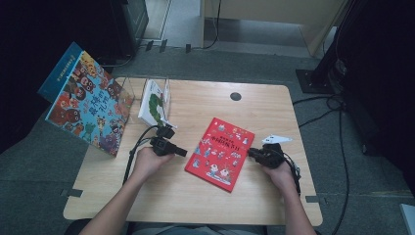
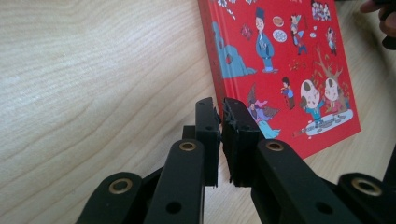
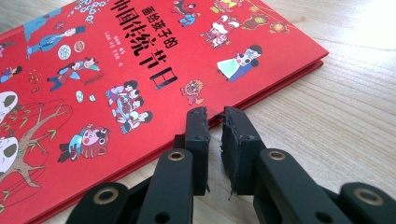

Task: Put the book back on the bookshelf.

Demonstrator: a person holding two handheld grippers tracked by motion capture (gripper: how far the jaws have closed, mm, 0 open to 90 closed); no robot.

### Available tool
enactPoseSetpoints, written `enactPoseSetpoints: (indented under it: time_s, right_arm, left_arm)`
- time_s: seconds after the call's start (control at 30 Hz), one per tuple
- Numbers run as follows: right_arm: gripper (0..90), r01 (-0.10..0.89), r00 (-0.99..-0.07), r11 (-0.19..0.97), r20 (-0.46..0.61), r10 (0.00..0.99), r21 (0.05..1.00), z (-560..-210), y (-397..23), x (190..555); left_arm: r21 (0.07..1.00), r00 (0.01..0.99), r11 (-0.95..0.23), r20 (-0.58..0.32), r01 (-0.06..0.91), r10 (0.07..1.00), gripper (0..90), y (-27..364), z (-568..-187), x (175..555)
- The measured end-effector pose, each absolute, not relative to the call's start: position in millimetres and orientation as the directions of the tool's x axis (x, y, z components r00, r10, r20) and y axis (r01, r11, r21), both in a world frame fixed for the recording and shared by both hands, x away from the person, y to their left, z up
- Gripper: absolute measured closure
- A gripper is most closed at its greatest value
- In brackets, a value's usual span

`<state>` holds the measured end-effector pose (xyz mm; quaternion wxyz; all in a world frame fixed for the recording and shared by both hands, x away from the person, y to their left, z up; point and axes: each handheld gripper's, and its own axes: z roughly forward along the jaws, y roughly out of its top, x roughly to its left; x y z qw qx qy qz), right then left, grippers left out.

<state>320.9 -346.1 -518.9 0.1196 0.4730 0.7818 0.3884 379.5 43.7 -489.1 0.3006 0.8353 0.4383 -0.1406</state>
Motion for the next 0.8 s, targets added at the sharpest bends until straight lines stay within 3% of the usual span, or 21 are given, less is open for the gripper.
enactPoseSetpoints:
  time_s: [0.8]
  right_arm:
    - [88.9,0.647,-0.548,0.242,0.220,0.807,0.724,-521,-329,339]
  left_arm:
    - [0.367,0.532,-0.387,-0.541,0.846,0.651,86.2,47,-507,357]
